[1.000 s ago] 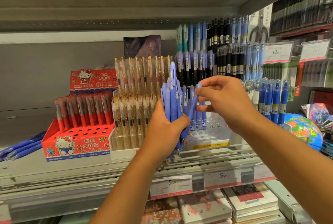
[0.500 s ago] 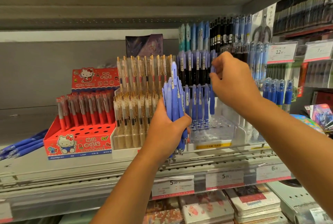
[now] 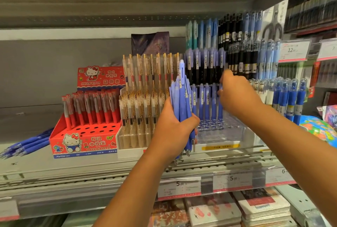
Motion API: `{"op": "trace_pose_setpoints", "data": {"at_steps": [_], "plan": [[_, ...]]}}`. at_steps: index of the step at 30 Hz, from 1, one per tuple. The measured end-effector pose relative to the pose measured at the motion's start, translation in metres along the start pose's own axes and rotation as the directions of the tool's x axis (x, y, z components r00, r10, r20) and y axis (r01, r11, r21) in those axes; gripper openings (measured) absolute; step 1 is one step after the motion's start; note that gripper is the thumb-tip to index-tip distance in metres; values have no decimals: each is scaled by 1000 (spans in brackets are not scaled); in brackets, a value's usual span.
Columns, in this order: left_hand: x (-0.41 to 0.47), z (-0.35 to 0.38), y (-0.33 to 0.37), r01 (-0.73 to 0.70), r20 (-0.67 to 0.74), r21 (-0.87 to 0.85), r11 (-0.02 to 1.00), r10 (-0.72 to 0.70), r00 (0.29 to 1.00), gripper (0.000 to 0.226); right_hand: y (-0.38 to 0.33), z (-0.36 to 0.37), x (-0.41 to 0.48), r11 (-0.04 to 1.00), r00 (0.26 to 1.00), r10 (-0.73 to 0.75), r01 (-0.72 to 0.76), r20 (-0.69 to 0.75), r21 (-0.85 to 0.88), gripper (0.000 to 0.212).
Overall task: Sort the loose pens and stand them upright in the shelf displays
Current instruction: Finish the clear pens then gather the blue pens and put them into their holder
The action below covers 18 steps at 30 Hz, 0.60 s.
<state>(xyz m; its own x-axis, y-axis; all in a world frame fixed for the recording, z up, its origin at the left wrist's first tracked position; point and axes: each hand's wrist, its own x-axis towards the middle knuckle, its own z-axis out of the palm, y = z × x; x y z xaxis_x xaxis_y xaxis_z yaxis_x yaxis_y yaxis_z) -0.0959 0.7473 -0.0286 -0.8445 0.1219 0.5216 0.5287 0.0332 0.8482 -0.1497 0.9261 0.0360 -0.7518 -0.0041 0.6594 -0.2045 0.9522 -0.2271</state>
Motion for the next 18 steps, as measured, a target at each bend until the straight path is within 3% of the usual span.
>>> {"op": "trace_pose_setpoints", "data": {"at_steps": [7,10,13,14,16,18], "plan": [[-1,0,3,18,-10,-2,1000,-18,1000,52,-3,-8,5,998,998,0,5,68,-70,27],[-1,1,3,18,-3,-10,1000,-18,1000,53,-8,-14,1,982,995,-19,36,93,-187,21],[-2,1,3,21,2,-17,1000,-21,1000,52,-15,-21,-7,975,997,-77,74,-4,-209,22],[-2,1,3,23,5,-23,999,-23,1000,53,-18,-24,-9,986,994,-106,102,-23,-132,25],[-2,1,3,25,12,-29,999,-25,1000,58,-27,-33,-14,966,992,-122,110,37,232,25],[-1,1,4,22,18,-24,999,-22,1000,59,-38,-39,-19,808,972,-110,-36,210,589,18]]}}
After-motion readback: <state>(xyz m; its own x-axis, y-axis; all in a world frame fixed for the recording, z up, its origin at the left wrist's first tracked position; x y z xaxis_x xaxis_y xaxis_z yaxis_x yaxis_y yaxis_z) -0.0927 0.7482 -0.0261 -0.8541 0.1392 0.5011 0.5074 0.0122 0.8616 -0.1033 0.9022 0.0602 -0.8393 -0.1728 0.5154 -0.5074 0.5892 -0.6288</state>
